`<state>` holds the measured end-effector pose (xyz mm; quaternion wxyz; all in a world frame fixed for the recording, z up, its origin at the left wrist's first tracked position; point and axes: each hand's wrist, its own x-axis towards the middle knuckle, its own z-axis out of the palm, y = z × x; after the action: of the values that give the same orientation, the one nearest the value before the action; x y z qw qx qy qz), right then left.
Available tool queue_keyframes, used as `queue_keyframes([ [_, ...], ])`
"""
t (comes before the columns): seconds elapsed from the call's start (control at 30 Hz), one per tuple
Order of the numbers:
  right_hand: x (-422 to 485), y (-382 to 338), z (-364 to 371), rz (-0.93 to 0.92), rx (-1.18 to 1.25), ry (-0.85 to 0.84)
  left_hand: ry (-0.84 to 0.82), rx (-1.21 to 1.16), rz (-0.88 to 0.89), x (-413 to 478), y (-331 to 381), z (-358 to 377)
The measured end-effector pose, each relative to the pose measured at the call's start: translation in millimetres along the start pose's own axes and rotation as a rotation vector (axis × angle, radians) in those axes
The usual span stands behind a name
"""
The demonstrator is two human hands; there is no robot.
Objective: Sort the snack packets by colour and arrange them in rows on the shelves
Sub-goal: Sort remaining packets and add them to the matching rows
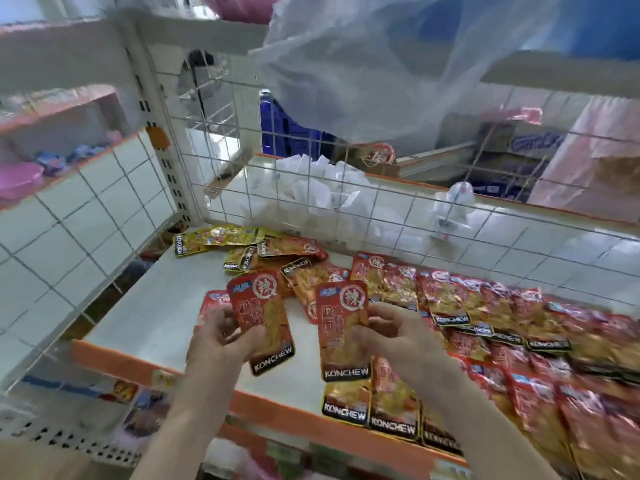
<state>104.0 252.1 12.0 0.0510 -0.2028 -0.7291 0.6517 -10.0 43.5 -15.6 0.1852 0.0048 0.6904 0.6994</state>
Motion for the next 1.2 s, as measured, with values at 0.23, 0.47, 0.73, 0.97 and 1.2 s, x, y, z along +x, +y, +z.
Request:
queue_keyframes([
  [0.23, -40, 14, -73, -0.012, 0.083, 0.14, -0.087, -0.019, 0.02, -30, -4, 74],
  [0.47, -84, 39, -137, -0.002, 0.129, 0.225, -0.161, -0.013, -0.011, -65, -17, 144],
  [0.73, -110, 60, -184, 0.051, 0.141, 0.309, -0.225, 0.054, -0.055, -88, -24, 199],
  [0.97, -104, 61, -192, 0.103, 0.179, 0.374, -0.303, 0.085, -0.105, -77, -22, 221],
  [1.2, -93, 56, -191, 0.113, 0.161, 0.497, -0.437, 0.066, -0.215, -48, -13, 240],
])
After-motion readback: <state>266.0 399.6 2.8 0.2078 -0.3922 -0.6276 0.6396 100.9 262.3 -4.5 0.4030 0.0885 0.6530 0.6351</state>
